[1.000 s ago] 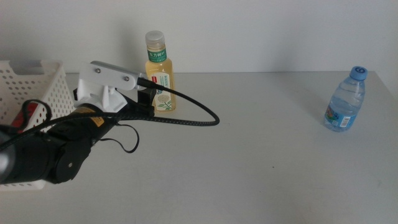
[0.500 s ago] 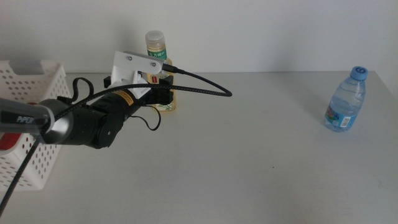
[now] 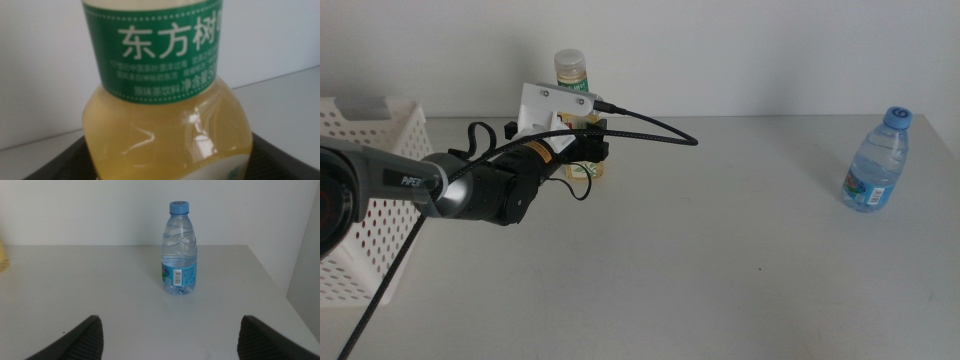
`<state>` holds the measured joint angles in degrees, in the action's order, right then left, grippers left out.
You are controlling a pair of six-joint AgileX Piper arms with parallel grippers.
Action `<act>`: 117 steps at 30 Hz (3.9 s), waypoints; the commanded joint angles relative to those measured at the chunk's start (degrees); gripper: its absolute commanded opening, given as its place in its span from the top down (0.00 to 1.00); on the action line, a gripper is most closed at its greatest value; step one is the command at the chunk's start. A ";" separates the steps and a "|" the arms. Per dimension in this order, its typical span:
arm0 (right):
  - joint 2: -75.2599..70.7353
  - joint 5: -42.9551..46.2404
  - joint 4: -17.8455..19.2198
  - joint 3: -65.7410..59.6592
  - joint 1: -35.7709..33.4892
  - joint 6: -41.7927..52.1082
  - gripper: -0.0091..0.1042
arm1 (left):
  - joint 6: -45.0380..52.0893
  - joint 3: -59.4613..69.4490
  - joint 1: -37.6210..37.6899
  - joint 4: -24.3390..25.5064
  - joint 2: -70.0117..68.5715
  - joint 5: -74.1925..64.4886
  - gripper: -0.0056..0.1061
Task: Use arms to grab the bottles and put them into the dustbin to the left of the table.
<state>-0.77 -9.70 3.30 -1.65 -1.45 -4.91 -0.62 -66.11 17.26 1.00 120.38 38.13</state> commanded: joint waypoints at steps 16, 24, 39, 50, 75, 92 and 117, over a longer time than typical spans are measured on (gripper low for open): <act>-1.23 4.67 0.46 0.54 0.30 0.64 0.09 | -1.66 -6.24 0.23 -0.67 -4.81 -7.92 0.95; -1.23 4.67 0.46 0.54 0.30 0.64 0.09 | -1.66 -6.37 0.32 -0.21 -19.20 -28.04 0.96; -1.23 4.67 0.46 0.54 0.30 0.64 0.09 | 8.51 -34.19 -11.40 -1.00 -31.35 -89.43 0.96; -1.23 4.67 0.46 0.54 0.30 0.64 0.09 | 22.28 -38.00 -30.76 -11.09 -28.42 -106.43 0.96; -1.23 4.67 0.46 0.54 0.30 0.64 0.09 | 24.77 -38.00 -33.97 -14.26 -9.33 -112.61 0.37; -1.23 4.67 0.46 0.54 0.30 0.64 0.09 | 19.88 -37.99 -30.09 -18.79 -24.76 -110.32 0.11; -1.23 4.67 0.46 0.54 0.30 0.64 0.09 | 18.25 20.66 2.19 -16.82 -82.73 -71.00 0.11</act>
<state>-0.77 -9.70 3.30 -1.65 -1.45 -4.91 20.27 -46.46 17.96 -16.16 41.01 -37.67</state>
